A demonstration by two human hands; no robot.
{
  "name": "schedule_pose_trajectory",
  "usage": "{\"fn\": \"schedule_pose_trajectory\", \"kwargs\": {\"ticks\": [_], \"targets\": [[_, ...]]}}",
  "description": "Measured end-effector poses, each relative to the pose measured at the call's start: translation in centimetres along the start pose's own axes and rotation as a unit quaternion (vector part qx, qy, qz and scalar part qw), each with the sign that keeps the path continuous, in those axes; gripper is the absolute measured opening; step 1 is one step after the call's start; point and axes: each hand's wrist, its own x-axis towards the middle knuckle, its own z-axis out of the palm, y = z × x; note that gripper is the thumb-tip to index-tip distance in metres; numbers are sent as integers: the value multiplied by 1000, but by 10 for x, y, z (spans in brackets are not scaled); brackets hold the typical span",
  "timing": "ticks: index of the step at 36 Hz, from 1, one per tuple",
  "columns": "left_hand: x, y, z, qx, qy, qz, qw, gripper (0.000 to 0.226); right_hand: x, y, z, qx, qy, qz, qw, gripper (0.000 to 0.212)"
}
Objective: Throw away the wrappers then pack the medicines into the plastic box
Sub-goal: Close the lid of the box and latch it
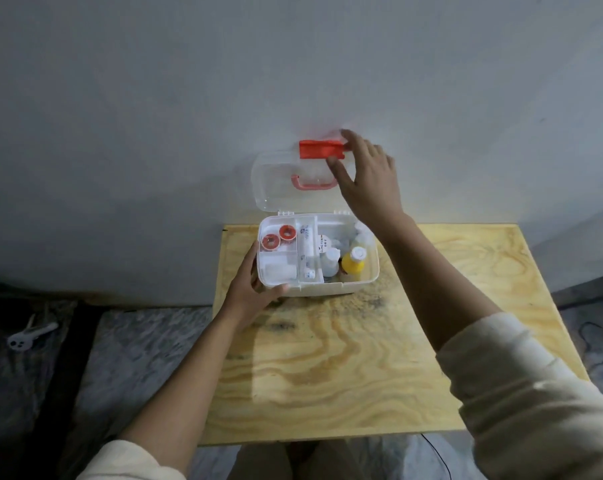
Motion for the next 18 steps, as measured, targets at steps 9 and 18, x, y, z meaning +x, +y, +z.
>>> {"fn": "schedule_pose_trajectory", "kwargs": {"ticks": [9,18], "targets": [[-1,3,-2,-6,-9,3,1000,92,-39,-10,4,62,62,45,995,36],[7,-8,-4,6,-9,22,1000,84,-115,-6,11,144,108,39,983,13]]}}
